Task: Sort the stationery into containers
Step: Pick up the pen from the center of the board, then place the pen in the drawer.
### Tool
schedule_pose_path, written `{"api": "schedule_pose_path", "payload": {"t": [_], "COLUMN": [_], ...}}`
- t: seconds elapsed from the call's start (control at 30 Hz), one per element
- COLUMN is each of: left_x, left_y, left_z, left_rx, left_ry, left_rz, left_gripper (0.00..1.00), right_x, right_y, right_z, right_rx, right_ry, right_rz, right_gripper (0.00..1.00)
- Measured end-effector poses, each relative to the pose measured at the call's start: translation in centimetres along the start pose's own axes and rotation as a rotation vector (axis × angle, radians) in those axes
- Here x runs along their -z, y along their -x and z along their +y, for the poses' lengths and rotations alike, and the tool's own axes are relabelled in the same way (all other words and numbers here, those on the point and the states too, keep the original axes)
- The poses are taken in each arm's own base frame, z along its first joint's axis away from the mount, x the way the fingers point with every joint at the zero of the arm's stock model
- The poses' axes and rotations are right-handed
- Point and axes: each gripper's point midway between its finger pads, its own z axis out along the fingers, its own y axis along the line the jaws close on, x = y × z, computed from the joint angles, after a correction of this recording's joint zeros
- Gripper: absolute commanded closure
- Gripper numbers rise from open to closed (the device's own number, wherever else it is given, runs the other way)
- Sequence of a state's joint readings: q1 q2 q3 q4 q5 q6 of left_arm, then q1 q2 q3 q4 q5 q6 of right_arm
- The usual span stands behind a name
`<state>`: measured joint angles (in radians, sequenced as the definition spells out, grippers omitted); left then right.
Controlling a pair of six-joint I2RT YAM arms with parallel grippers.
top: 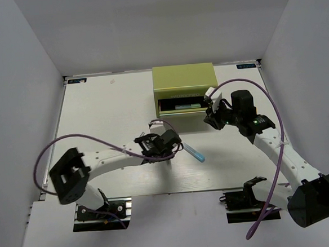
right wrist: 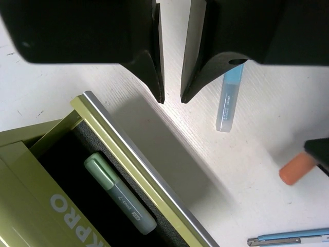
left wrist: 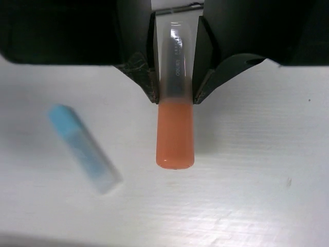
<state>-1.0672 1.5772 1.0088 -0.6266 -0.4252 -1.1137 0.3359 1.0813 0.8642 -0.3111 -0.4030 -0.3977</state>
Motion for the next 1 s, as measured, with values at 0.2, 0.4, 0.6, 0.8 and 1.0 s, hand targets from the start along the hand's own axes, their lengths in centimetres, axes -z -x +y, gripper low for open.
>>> {"api": "schedule_pose_path", "payload": {"t": [0.2, 0.4, 0.6, 0.8, 1.0], "left_x": [7.5, 11.2, 10.5, 6.2, 4.5], "left_y": [6.6, 11.9, 15.8, 19.4, 23.2], "left_z": [-4.6, -6.8, -8.0, -9.8, -11.5], "left_rx": [-0.020, -0.258, -0.587, -0.840, -0.950], "left_ry": [-0.369, -0.517, -0.439, -0.312, -0.262], "left_rz": [-0.228, -0.515, -0.744, -0.827, -0.891], "left_gripper": [0.95, 1.00, 1.00, 1.00, 1.00], "right_x": [0.0, 0.3, 0.8, 1.4, 2.3], "right_y": [-0.4, -0.2, -0.7, -0.7, -0.9], "right_z": [0.1, 0.0, -0.1, -0.4, -0.5], "right_rx": [-0.001, 0.005, 0.005, 0.014, 0.024], "right_ry": [0.002, -0.010, -0.032, -0.066, -0.098], "right_rz": [0.004, -0.007, -0.010, -0.020, -0.038], "right_gripper": [0.73, 0.73, 0.72, 0.71, 0.69]}}
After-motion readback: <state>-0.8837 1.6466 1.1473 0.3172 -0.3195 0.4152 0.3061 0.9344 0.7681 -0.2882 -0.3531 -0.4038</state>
